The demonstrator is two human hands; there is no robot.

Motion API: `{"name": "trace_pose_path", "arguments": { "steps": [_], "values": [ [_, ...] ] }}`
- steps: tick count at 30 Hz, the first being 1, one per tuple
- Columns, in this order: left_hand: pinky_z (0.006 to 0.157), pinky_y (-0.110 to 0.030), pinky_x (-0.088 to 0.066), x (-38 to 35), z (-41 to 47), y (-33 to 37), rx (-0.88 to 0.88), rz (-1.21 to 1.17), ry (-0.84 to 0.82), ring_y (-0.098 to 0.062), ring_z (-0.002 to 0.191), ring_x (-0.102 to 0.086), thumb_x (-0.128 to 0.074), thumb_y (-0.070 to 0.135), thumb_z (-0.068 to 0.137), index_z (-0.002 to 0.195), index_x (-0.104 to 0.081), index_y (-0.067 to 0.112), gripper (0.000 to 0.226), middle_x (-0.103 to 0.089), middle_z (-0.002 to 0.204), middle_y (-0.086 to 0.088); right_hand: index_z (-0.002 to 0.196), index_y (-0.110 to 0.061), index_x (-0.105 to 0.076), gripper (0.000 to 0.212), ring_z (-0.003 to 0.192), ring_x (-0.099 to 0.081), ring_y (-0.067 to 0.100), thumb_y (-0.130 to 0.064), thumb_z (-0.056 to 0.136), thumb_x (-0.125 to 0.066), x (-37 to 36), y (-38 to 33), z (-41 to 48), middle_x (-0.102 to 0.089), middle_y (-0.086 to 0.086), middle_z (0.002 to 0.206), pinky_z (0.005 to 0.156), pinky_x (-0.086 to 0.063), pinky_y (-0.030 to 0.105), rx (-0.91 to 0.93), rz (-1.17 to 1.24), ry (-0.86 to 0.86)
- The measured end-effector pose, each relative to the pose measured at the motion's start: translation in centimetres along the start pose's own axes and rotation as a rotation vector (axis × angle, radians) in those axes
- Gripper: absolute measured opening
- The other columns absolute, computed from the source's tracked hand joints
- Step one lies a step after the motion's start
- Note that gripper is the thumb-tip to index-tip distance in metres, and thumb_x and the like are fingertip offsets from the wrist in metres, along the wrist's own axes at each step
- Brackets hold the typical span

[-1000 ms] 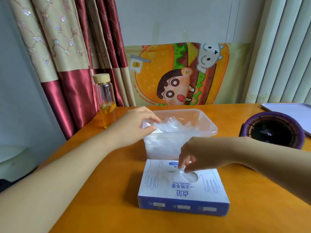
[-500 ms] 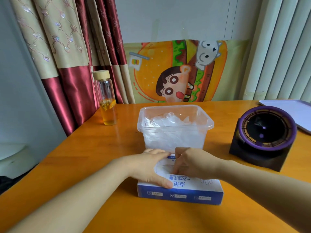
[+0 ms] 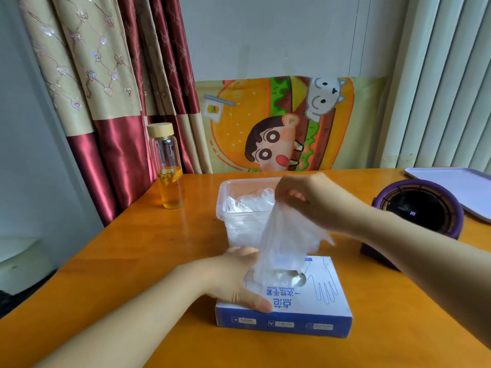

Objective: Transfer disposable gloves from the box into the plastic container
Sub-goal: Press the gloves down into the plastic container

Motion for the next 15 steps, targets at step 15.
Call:
{"name": "trace_pose_path", "arguments": {
  "steps": [15],
  "values": [
    [0.097, -0.016, -0.035, 9.3, -3.8, 1.3, -0.047, -0.677, 0.797, 0.0, 0.131, -0.033, -0.073, 0.049, 0.071, 0.147, -0.027, 0.04, 0.089, -0.034, 0.143, 0.021, 0.081, -0.005, -0.07, 0.022, 0.066, -0.061, 0.019, -0.001, 0.092, -0.052, -0.2, 1.8, -0.3, -0.068, 0.013, 0.079, 0.058, -0.051, 0.025, -0.599, 1.148, -0.101]
  ]
}}
Point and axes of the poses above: each hand's wrist, its own z-axis towards the middle knuckle, its own x-axis out of the back of the hand, y = z × x, the point moved 3 cm from there along z, towards the middle knuckle
